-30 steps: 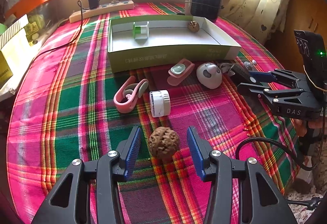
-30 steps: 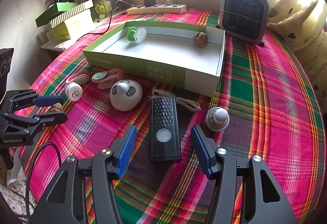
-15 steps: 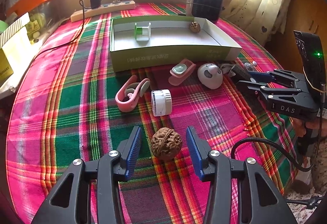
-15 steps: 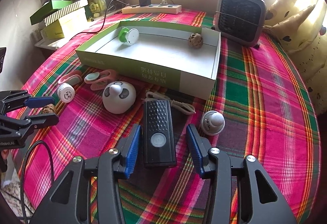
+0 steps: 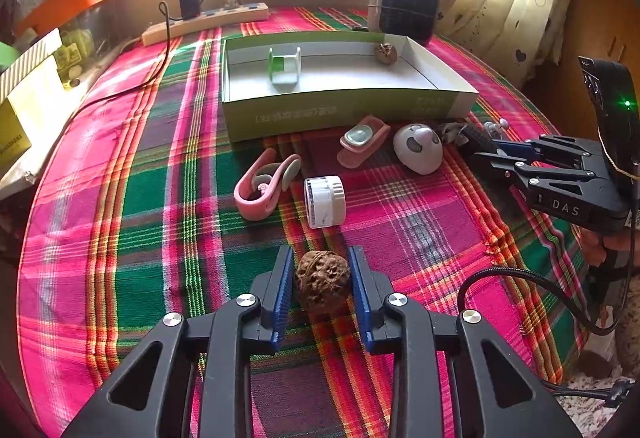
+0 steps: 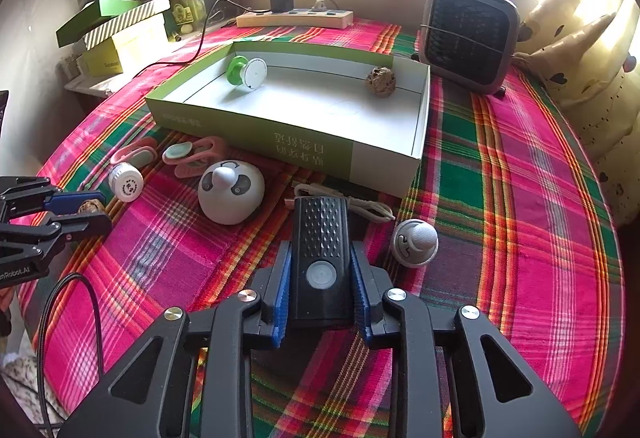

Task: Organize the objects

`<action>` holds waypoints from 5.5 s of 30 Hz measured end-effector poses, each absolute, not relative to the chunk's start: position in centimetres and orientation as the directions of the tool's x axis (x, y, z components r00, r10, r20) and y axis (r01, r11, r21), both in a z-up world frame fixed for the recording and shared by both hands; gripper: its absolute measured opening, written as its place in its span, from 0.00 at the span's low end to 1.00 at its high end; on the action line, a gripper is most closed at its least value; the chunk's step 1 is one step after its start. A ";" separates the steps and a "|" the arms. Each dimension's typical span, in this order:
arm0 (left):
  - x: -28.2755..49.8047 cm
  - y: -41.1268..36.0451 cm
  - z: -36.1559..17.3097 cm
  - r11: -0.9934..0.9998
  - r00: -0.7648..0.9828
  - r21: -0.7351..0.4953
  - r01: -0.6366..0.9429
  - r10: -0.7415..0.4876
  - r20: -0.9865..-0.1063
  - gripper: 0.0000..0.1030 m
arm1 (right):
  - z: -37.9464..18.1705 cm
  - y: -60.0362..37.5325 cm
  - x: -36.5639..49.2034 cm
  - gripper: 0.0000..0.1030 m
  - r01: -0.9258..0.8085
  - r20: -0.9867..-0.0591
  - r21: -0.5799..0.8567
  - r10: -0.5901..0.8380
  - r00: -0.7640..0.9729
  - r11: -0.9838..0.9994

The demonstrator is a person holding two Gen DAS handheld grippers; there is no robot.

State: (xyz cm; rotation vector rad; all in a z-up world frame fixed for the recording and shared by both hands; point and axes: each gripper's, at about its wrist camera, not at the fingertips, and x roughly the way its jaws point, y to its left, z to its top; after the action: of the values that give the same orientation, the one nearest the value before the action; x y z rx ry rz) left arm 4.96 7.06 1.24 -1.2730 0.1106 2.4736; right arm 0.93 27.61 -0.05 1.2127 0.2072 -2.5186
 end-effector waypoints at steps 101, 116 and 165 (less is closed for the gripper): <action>-12.0 14.0 5.4 -0.918 -0.571 -0.133 -0.373 0.341 -0.747 0.25 | 4.3 28.2 -8.4 0.27 0.186 -0.764 0.092 -0.189 -0.616 -0.978; -15.8 14.9 3.4 -0.926 -0.541 -0.121 -0.357 0.311 -0.781 0.25 | 1.8 27.6 -11.2 0.27 0.187 -0.802 0.109 -0.197 -0.564 -0.976; -17.7 16.4 1.9 -0.940 -0.496 -0.050 -0.338 0.224 -0.839 0.26 | 1.1 26.2 -12.8 0.27 0.188 -0.807 0.052 -0.152 -0.571 -0.981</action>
State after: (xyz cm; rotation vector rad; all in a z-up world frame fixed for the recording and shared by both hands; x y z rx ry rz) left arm -17.66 16.41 1.89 -1.3544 0.1725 2.4611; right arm -12.82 26.17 1.08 1.3432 0.0590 -2.6252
